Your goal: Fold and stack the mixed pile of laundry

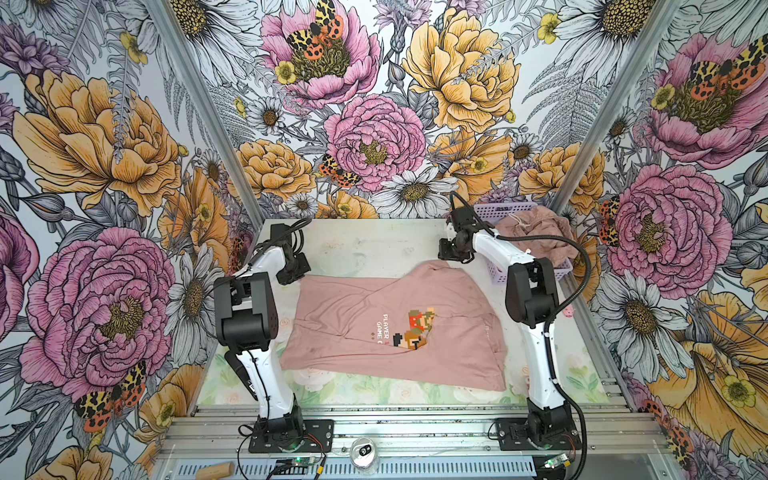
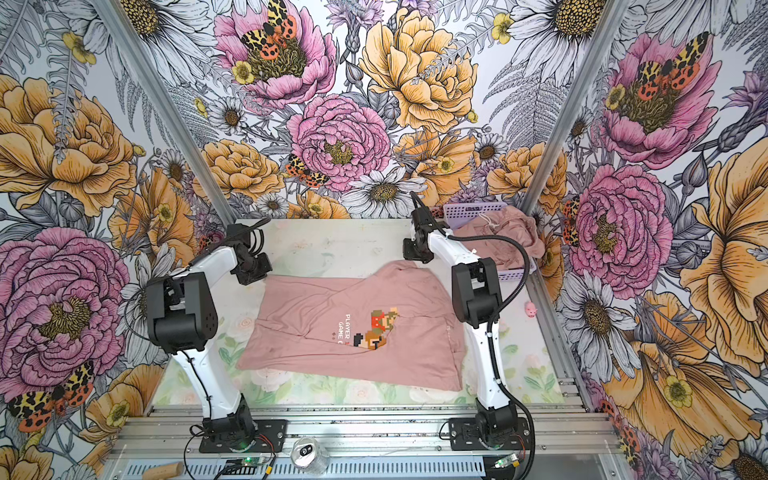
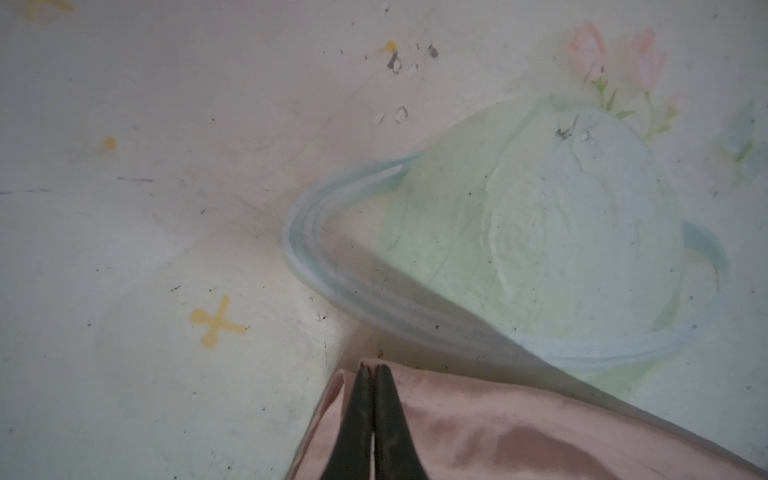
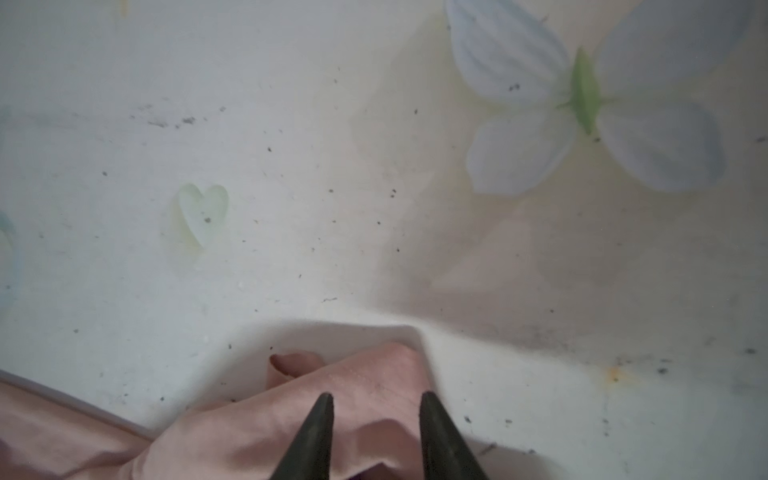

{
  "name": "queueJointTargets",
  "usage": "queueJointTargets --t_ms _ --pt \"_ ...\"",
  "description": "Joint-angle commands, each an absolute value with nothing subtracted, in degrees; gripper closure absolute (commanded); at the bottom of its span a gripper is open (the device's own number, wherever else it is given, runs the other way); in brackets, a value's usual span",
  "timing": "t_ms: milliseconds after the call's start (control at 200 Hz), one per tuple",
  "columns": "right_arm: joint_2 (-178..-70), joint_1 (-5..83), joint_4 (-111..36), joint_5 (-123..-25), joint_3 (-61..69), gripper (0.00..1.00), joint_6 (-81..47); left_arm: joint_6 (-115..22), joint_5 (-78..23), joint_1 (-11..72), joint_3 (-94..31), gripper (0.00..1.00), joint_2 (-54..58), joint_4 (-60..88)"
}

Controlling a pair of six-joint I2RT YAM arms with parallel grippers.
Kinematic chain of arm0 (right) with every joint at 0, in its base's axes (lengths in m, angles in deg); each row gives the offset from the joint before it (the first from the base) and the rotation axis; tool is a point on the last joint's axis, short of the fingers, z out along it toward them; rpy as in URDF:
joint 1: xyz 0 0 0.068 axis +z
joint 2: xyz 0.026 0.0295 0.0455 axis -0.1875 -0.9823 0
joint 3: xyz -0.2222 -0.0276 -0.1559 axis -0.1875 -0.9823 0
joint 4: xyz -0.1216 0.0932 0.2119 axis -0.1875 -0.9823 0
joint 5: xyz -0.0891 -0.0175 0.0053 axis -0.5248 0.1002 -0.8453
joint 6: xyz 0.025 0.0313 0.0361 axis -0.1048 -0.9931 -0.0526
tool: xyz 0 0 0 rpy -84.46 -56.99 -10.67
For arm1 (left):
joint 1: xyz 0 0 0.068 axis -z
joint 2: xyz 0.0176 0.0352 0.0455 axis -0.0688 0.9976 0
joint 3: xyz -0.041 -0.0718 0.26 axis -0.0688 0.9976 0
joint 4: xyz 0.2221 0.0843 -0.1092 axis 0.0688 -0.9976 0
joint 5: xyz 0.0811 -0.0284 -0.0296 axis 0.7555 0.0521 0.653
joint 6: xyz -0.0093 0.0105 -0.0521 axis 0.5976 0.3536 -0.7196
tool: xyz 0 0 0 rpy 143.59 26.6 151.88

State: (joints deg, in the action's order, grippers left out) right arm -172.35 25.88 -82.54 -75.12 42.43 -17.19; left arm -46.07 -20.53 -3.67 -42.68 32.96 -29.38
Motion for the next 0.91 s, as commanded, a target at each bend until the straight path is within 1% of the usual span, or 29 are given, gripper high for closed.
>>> queueJointTargets --t_ms 0,165,360,520,655,901 --pt "-174.29 26.88 -82.32 -77.74 45.39 0.63 -16.42 -46.4 -21.63 -3.35 -42.54 1.0 33.28 -29.2" --pt "-176.05 27.28 -82.28 -77.78 45.53 0.64 -16.73 -46.23 -21.57 -3.43 -42.61 1.0 33.43 -29.2" --pt "-177.12 27.9 -82.33 -77.53 45.66 0.79 -17.11 -46.36 -21.66 -3.39 -42.71 1.0 33.55 -29.2" --pt "-177.68 28.2 -82.37 -78.14 45.46 0.88 -17.2 -46.41 -21.72 -3.28 -42.63 1.0 33.46 -29.2" --pt "-178.24 28.36 -82.38 -78.0 45.39 1.0 -17.81 -46.36 -21.6 -3.26 -42.45 1.0 33.28 -29.2" --pt "-174.17 28.19 -81.86 -81.77 45.91 1.0 -18.41 -46.31 -21.52 -3.26 -42.29 1.0 32.75 -29.2"
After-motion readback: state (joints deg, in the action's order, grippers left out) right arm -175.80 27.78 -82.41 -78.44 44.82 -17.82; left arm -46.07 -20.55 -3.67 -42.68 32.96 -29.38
